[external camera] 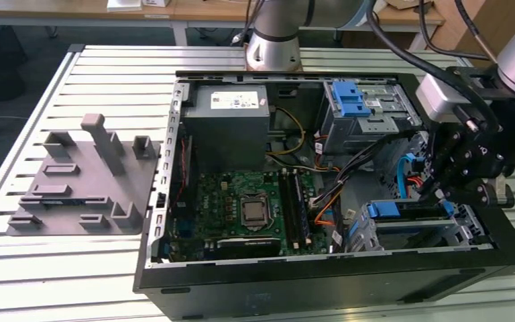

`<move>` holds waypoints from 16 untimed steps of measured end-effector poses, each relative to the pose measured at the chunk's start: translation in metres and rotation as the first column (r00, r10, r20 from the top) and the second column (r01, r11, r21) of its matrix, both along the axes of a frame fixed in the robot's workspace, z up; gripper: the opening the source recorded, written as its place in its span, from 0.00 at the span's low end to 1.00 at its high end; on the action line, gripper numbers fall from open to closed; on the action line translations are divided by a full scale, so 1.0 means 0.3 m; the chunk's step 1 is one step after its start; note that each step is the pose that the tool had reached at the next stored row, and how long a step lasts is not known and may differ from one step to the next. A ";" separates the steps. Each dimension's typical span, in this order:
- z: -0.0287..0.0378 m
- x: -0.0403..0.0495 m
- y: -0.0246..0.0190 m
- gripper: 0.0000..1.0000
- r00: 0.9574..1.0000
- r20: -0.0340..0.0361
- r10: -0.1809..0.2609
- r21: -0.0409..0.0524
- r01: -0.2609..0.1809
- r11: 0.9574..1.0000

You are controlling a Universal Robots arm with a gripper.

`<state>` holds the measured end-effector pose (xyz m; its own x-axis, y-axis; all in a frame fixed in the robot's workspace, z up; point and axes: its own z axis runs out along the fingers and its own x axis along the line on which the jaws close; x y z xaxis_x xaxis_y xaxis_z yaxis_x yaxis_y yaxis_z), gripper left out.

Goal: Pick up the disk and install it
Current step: 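Insert the first disk wire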

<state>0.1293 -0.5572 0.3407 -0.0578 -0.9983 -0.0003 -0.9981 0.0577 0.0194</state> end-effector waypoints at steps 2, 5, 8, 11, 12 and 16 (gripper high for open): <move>-0.003 0.001 0.000 0.16 1.000 0.000 0.000 0.000 0.000 1.000; -0.008 0.002 0.000 0.16 1.000 0.000 0.000 0.000 0.000 1.000; -0.013 0.002 0.000 0.16 1.000 0.000 0.000 0.000 0.000 1.000; -0.015 0.002 0.000 0.16 1.000 0.000 0.000 0.000 0.000 1.000; -0.016 0.002 0.000 0.16 1.000 0.000 0.000 0.000 0.000 1.000; -0.019 0.002 0.000 0.16 1.000 0.000 0.000 0.000 0.000 1.000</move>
<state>0.1299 -0.5572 0.3350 -0.0577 -0.9983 -0.0001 -0.9981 0.0577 0.0194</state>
